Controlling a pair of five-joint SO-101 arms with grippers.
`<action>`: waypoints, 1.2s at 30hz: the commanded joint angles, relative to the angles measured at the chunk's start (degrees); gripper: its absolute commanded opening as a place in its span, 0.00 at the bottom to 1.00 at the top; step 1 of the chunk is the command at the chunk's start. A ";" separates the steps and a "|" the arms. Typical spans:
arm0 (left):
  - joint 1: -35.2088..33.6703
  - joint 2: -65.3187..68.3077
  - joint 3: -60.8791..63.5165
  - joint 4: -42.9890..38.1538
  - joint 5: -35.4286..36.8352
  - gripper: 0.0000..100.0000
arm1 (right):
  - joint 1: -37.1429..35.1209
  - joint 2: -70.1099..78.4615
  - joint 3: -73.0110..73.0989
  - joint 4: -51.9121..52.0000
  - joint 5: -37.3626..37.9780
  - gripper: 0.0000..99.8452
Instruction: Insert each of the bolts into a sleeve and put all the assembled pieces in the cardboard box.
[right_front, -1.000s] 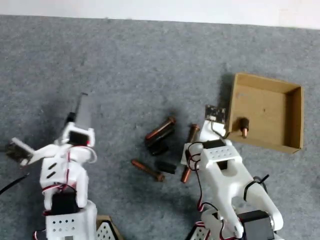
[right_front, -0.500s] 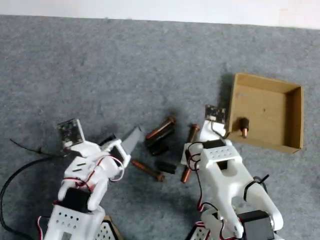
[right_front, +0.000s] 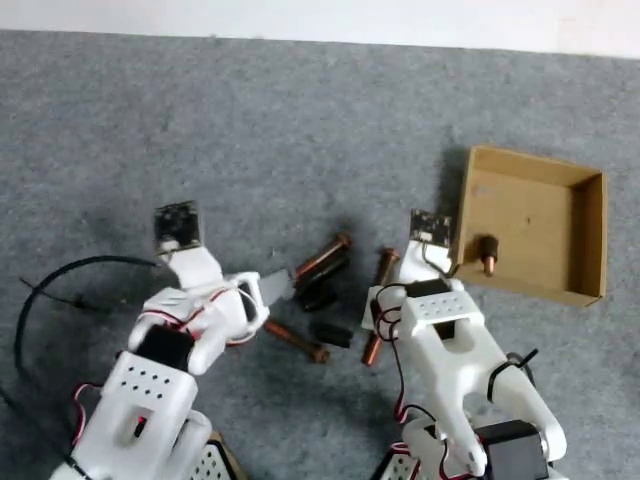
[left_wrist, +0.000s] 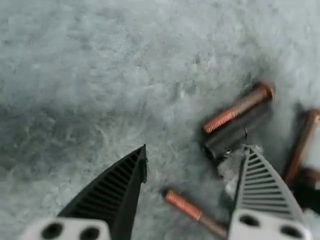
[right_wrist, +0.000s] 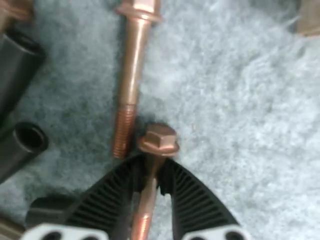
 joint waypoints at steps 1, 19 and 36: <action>2.33 1.27 -3.12 -1.58 -3.16 0.28 | 1.54 1.63 -1.01 0.13 0.79 0.00; 8.22 39.08 -30.55 -0.35 -39.30 0.21 | 9.01 1.54 -6.29 2.95 7.21 0.00; 8.84 59.03 -40.57 -0.62 -50.29 0.21 | 9.01 1.54 -6.46 2.95 7.21 0.00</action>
